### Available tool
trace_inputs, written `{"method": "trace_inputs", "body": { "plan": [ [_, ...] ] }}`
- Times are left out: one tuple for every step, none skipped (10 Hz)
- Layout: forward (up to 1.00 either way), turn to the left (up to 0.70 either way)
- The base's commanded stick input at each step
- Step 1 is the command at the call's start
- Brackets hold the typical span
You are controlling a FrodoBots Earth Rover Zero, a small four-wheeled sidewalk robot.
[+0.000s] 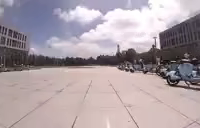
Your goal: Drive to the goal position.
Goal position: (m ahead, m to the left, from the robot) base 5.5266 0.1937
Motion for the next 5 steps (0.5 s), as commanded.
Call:
{"method": "trace_inputs", "body": {
  "plan": [
    [1.0, 0.0],
    [1.0, 0.0],
    [1.0, 0.0],
    [1.0, 0.0],
    [1.0, 0.0]
  ]
}}
